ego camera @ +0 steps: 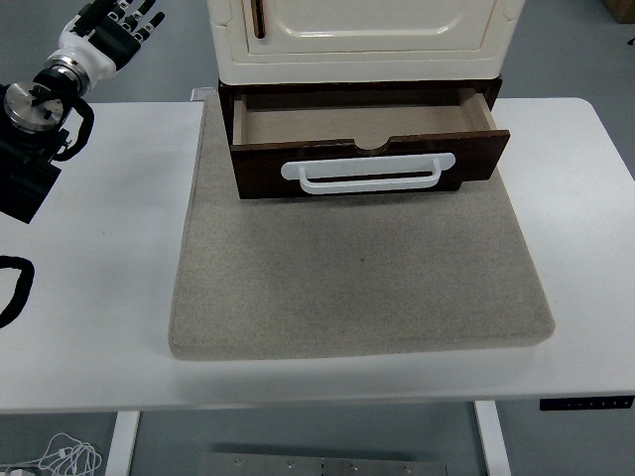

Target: Open the drawer under the combination cabinet

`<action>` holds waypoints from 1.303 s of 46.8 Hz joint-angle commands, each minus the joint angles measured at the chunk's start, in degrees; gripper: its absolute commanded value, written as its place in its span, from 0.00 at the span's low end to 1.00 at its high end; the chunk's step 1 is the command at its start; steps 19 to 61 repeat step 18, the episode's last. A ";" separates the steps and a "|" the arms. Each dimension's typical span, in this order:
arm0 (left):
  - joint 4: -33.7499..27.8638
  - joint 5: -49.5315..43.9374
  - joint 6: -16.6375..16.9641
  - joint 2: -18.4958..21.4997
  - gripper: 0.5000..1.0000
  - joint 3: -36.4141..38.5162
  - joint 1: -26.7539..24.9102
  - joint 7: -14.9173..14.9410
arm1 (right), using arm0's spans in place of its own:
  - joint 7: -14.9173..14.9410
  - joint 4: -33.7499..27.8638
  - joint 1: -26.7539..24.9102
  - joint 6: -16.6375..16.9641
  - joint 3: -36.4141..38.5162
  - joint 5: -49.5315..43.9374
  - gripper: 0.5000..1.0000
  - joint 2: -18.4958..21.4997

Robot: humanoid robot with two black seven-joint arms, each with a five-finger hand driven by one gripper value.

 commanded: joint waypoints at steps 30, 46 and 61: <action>0.11 -2.82 0.00 -3.72 1.00 -1.03 0.03 -3.09 | -0.08 -0.01 -0.10 0.11 0.09 -0.06 0.85 0.00; 0.11 -2.82 0.00 -3.72 1.00 -1.03 0.03 -3.09 | -0.08 -0.01 -0.10 0.11 0.09 -0.06 0.85 0.00; 0.11 -2.82 0.00 -3.72 1.00 -1.03 0.03 -3.09 | -0.08 -0.01 -0.10 0.11 0.09 -0.06 0.85 0.00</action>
